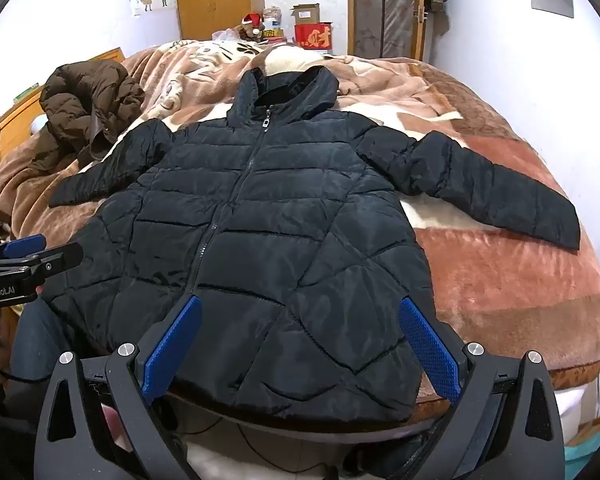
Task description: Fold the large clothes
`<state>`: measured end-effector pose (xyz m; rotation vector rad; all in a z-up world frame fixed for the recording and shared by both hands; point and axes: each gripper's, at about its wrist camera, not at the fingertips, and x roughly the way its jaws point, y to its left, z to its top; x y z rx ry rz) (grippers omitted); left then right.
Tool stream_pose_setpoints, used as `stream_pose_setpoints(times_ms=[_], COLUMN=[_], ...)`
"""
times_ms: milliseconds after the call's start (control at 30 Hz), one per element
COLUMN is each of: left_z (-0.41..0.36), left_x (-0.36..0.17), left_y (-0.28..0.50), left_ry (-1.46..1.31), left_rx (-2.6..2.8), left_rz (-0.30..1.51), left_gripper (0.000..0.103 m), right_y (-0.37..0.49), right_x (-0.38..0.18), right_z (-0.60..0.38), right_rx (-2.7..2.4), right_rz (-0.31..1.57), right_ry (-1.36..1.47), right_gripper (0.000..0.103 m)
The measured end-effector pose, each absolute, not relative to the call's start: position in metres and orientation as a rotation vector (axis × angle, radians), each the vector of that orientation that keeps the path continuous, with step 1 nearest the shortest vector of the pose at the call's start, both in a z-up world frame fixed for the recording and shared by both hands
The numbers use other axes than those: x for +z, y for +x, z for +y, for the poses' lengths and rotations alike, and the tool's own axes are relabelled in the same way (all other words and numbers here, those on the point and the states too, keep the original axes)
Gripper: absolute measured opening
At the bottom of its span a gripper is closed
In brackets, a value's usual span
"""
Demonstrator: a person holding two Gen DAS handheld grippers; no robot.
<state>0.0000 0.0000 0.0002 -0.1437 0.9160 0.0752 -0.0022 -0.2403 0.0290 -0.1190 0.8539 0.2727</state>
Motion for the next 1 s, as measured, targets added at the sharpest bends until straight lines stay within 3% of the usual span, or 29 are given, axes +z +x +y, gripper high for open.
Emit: stream_pose_setpoints(times_ms=[1000], left_z=[0.0025], left_x=[-0.0060], left_y=[-0.0011], left_ry=[-0.126], left_rx=[0.081], left_rz=[0.920], left_gripper=[0.102], right_y=[-0.0023], right_x=[0.0241], right_z=[-0.2382], right_rx=[0.275], right_rz=[0.866], right_ry=[-0.117], right_gripper=[0.099])
